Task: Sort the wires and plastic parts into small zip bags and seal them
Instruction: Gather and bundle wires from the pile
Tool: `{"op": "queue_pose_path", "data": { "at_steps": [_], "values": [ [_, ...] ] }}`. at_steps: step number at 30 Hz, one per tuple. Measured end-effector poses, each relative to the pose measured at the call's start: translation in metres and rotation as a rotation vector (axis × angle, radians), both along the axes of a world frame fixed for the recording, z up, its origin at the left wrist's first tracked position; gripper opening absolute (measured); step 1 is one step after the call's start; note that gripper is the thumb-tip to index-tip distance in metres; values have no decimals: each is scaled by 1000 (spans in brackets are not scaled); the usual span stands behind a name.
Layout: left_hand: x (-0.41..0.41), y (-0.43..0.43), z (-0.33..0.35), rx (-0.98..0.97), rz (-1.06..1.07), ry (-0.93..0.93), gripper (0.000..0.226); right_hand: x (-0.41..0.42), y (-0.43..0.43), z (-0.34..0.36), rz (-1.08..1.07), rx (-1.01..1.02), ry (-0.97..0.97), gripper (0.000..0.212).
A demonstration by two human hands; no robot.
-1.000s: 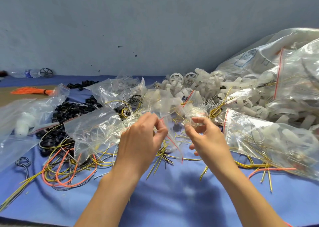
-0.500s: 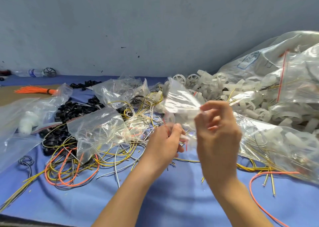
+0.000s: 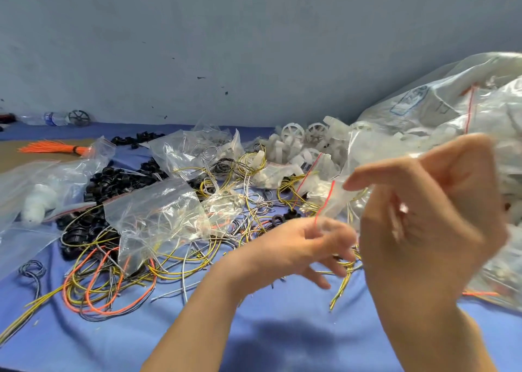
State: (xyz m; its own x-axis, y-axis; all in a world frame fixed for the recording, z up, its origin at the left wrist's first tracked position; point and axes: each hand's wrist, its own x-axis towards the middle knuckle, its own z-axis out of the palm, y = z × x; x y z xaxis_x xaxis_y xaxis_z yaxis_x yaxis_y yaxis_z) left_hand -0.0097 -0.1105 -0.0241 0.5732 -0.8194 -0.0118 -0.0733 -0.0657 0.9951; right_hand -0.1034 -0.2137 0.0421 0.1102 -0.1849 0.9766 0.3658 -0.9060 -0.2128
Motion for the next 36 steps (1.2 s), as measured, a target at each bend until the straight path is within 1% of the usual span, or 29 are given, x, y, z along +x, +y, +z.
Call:
{"op": "queue_pose_path", "data": {
  "at_steps": [1, 2, 3, 4, 5, 6, 7, 8, 10, 12, 15, 18, 20, 22, 24, 25, 27, 31, 32, 33, 34, 36],
  "values": [
    [3, 8, -2, 87, -66, 18, 36, 6, -2, -7, -79, -3, 95, 37],
    [6, 16, -6, 175, -37, 9, 35, 14, -5, -17, -169, -19, 260, 35],
    [10, 23, -10, 264, 78, -37, 32, 22, -10, -28, -225, -43, 499, 32],
    [15, 29, -15, 361, 242, -139, 26, 30, -13, -40, -226, -58, 771, 29],
    [19, 35, -21, 486, 410, -314, 21, 35, -17, -52, -187, -62, 1001, 26],
    [23, 39, -26, 615, 543, -523, 18, 38, -19, -62, -143, -66, 1149, 26],
    [25, 42, -30, 704, 635, -682, 18, 39, -20, -70, -110, -72, 1248, 28],
    [27, 44, -34, 724, 701, -770, 19, 40, -19, -76, -84, -64, 1295, 31],
    [29, 46, -37, 656, 790, -786, 18, 42, -17, -80, -53, -31, 1320, 34],
    [33, 46, -35, 631, 845, -793, 18, 45, -19, -81, -44, -5, 1314, 34],
    [42, 43, -34, 587, 853, -772, 21, 44, -27, -81, -29, 10, 1302, 34],
    [58, 37, -35, 586, 826, -807, 24, 43, -30, -78, 68, 39, 1313, 40],
    [76, 31, -32, 707, 796, -880, 29, 44, -30, -72, 137, 82, 1250, 51],
    [99, 26, -27, 940, 731, -928, 34, 46, -32, -64, 159, 131, 1113, 57],
    [116, 21, -26, 1185, 619, -925, 36, 48, -38, -60, 179, 200, 975, 47],
    [121, 19, -27, 1264, 568, -907, 35, 48, -41, -59, 188, 233, 922, 41],
    [129, 16, -30, 1311, 539, -882, 33, 49, -48, -59, 177, 269, 868, 31],
    [133, 17, -33, 1267, 588, -899, 32, 52, -55, -61, 155, 343, 822, 20],
    [132, 18, -32, 1221, 610, -892, 30, 52, -55, -61, 160, 371, 808, 19],
    [130, 19, -30, 1124, 665, -871, 29, 52, -55, -61, 161, 395, 792, 19],
    [126, 20, -26, 975, 753, -827, 29, 51, -54, -62, 158, 410, 778, 19],
    [114, 20, -9, 599, 944, -702, 29, 49, -52, -62, 159, 433, 743, 20]
  ]
}}
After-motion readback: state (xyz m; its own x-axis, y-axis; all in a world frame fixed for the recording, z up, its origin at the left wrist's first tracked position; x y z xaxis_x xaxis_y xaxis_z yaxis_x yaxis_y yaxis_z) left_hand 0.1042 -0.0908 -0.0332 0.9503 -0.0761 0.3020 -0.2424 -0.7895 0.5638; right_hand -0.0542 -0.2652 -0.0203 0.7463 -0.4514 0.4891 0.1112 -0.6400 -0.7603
